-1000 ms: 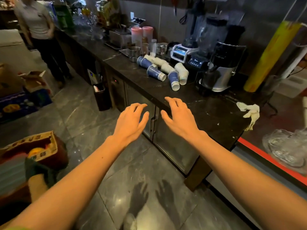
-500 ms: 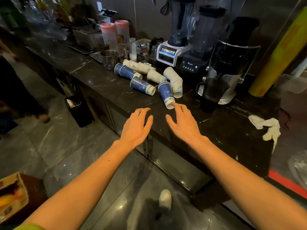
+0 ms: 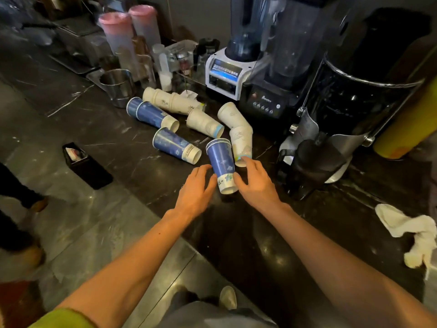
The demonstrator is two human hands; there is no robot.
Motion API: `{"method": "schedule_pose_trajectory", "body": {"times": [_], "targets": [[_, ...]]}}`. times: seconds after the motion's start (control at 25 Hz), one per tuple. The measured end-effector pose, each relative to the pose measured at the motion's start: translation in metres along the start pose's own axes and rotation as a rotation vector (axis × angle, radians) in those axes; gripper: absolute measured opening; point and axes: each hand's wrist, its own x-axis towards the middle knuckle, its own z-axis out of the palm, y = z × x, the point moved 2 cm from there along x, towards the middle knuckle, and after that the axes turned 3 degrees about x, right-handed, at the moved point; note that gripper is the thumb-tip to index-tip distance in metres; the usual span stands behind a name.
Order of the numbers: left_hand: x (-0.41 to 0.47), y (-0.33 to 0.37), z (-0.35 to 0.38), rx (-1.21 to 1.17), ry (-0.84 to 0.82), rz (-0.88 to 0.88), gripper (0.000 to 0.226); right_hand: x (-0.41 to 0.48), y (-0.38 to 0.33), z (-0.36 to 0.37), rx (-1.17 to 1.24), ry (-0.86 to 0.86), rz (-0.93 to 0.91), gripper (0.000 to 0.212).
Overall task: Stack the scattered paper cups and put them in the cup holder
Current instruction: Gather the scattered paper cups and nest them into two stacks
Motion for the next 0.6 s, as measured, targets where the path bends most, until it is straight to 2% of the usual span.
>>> {"method": "schedule_pose_trajectory", "body": {"times": [0.24,0.4,0.6], "targets": [[0.071,-0.024,0.012,-0.248,-0.091,-0.169,0.039,0.054,0.015,0.032,0.126,-0.050,0.206,0.051],[0.101,-0.049,0.038,-0.356,-0.298,-0.286,0.036,0.066,0.025,0.050,0.220,0.014,0.361,0.044],[0.122,-0.068,0.048,-0.548,-0.563,-0.326,0.047,0.062,0.024,0.067,0.362,-0.001,0.568,0.059]]}}
